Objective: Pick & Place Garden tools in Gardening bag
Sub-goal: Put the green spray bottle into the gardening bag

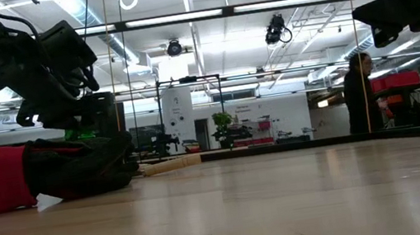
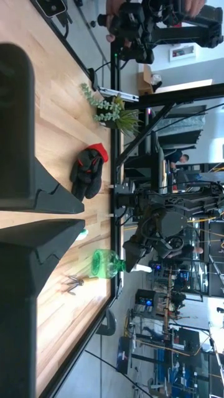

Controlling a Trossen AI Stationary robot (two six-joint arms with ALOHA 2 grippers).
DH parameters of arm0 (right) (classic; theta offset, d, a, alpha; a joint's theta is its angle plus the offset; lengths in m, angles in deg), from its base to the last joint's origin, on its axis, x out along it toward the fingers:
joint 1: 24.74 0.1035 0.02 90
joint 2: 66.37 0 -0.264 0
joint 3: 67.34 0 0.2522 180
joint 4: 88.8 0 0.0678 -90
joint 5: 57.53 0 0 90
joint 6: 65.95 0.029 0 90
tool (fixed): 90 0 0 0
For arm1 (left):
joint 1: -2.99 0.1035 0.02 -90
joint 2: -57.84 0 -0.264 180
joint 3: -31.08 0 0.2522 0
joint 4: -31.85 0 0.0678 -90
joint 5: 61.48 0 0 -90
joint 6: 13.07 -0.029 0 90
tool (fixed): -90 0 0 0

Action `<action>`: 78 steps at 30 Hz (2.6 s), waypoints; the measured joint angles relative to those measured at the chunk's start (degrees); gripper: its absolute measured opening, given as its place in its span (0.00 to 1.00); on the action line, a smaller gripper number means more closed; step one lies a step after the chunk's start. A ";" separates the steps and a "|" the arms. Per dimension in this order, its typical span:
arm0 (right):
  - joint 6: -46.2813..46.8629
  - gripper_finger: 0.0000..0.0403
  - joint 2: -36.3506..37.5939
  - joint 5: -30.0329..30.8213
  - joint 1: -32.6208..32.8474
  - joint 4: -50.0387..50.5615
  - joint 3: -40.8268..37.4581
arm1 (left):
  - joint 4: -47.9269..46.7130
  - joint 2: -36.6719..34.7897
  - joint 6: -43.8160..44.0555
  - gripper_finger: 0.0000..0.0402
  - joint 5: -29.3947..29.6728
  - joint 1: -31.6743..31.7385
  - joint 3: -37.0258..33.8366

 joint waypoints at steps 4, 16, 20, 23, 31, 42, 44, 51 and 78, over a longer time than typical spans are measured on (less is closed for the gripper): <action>0.01 0.07 0.00 0.00 0.00 0.00 0.01 | -0.07 0.00 0.02 0.40 0.40 0.02 0.00; 0.01 0.07 0.00 0.00 0.00 0.01 0.01 | -0.07 -0.02 -2.43 0.39 1.69 0.02 0.00; 0.01 0.07 0.00 0.00 0.00 0.00 0.01 | -0.05 -0.02 -2.45 0.36 1.34 0.02 0.00; 0.01 0.07 0.00 0.00 0.00 -0.01 -0.01 | 0.17 -0.05 -2.48 0.35 1.32 -0.02 0.00; -0.01 0.07 0.00 -0.01 0.01 0.01 0.00 | 9.41 -3.48 -11.89 0.37 0.09 -1.99 0.07; 0.01 0.07 0.00 0.00 0.00 -0.01 0.01 | 31.37 -5.77 -31.02 0.37 -14.05 -4.18 0.02; 0.00 0.07 0.00 0.00 0.00 0.01 0.00 | 34.46 -5.79 -32.10 0.36 -17.17 -4.75 0.04; 0.00 0.07 0.00 0.00 0.00 0.00 0.00 | 40.67 -5.79 -32.92 0.37 -25.41 -6.68 0.04; -0.02 0.07 0.00 0.00 0.01 0.00 -0.01 | 34.99 -5.57 -41.45 0.36 -44.51 -6.88 18.28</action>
